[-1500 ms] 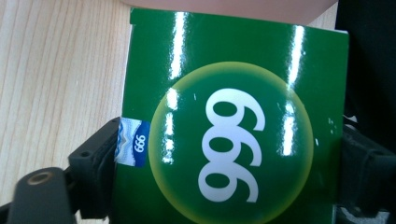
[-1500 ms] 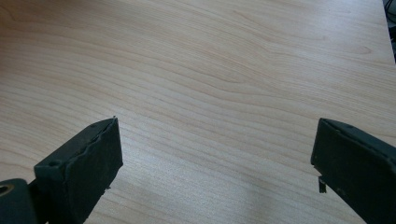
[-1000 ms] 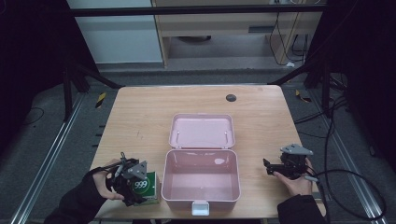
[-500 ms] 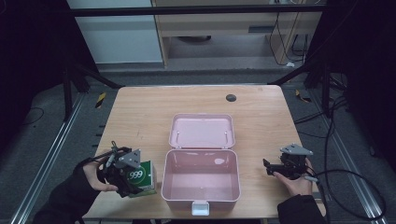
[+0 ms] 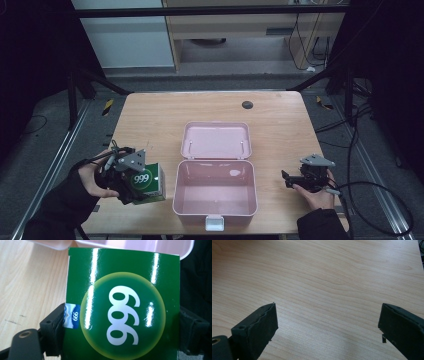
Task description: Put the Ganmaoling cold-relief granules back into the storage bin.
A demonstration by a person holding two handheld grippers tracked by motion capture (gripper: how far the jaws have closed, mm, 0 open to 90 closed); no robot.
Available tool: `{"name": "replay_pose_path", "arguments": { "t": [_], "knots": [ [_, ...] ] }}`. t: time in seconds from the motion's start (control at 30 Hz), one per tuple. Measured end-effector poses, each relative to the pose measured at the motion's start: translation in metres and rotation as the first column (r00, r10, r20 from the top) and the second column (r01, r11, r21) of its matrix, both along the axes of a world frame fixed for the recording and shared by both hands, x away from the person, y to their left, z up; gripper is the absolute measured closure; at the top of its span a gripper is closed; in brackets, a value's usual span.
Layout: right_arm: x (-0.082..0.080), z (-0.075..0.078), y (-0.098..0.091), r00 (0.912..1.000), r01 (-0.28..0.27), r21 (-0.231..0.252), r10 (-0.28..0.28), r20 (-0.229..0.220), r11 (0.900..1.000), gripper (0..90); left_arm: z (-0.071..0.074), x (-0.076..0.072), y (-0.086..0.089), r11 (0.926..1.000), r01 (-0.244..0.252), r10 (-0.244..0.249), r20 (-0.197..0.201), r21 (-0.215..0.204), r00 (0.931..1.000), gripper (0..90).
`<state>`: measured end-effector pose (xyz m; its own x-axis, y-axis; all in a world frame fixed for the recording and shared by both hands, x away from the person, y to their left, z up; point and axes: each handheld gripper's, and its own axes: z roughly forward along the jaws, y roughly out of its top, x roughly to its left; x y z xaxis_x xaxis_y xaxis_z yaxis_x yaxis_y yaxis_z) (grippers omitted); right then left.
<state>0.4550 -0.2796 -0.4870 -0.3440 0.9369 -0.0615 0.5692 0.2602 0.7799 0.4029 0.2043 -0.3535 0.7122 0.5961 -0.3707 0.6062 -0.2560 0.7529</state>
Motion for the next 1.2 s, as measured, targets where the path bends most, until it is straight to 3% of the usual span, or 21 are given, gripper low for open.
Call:
{"name": "replay_pose_path", "arguments": {
  "t": [0.43, 1.2],
  "knots": [
    [0.0, 0.0, 0.0, 1.0, 0.0, 0.003, 0.0, 0.003, 1.0, 2.9, 0.022, 0.0, -0.014, 0.9995, 0.031, -0.031, 0.002, 0.006, 0.9995, 14.2],
    [0.0, 0.0, 0.0, 1.0, -0.001, 0.005, 0.001, 0.003, 1.0, 2.9, 0.04, 0.002, -0.043, 0.9966, 0.081, -0.081, 0.01, 0.015, 0.9967, 14.4]
  ]
}}
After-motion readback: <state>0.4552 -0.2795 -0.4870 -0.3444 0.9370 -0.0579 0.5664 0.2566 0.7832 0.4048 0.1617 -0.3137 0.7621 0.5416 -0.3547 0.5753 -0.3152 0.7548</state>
